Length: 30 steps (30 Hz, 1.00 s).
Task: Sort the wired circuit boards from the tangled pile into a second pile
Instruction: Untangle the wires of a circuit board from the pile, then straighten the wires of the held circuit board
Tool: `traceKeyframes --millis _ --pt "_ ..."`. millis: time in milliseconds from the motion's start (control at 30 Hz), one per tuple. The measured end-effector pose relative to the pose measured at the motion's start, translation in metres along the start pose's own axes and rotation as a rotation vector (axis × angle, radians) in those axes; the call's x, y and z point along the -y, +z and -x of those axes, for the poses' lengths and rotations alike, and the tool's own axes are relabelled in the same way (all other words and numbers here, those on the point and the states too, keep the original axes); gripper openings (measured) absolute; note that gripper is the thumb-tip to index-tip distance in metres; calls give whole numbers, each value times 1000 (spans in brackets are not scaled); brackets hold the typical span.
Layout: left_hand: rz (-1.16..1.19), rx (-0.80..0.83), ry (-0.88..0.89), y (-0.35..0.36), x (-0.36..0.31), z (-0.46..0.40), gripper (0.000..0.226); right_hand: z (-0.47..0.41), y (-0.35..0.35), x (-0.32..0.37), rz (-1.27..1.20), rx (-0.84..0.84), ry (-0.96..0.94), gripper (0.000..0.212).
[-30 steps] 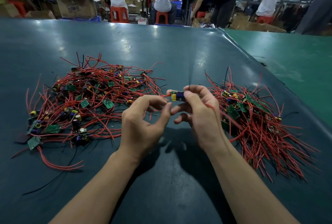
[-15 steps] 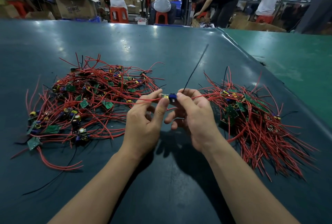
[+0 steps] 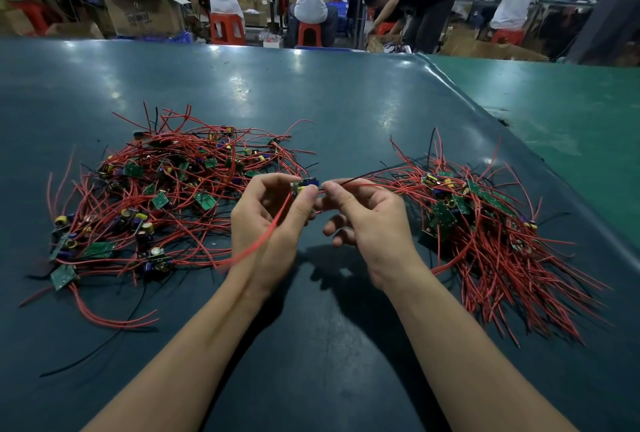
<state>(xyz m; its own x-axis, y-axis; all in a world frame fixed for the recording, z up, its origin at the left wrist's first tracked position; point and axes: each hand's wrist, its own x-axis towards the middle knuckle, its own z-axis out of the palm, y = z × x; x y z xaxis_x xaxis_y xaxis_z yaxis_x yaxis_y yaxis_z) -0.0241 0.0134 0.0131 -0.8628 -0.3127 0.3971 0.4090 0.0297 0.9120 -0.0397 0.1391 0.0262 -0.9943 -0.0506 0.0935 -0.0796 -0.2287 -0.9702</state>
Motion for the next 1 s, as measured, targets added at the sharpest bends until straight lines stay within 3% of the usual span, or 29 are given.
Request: traceKeyframes --millis 233,433,667,800,900,1000 --pt "229 41 -156 -2 4 -6 20 -1 3 -1 -27 -83 -2 14" --pt "394 -48 -221 -6 5 -13 13 -14 -14 6 -177 -297 -49 19" --pt "481 -101 -245 -9 -1 -16 6 -17 -23 9 -249 -405 -130 22" --pt "585 -254 -282 -20 -2 -26 6 -19 -31 16 -345 -556 -181 24" --pt "544 -287 -191 -25 -1 -30 5 -16 -27 16 -164 -538 -308 21" --pt "241 -247 -35 -16 2 -19 11 -3 -4 5 180 -420 -541 14"
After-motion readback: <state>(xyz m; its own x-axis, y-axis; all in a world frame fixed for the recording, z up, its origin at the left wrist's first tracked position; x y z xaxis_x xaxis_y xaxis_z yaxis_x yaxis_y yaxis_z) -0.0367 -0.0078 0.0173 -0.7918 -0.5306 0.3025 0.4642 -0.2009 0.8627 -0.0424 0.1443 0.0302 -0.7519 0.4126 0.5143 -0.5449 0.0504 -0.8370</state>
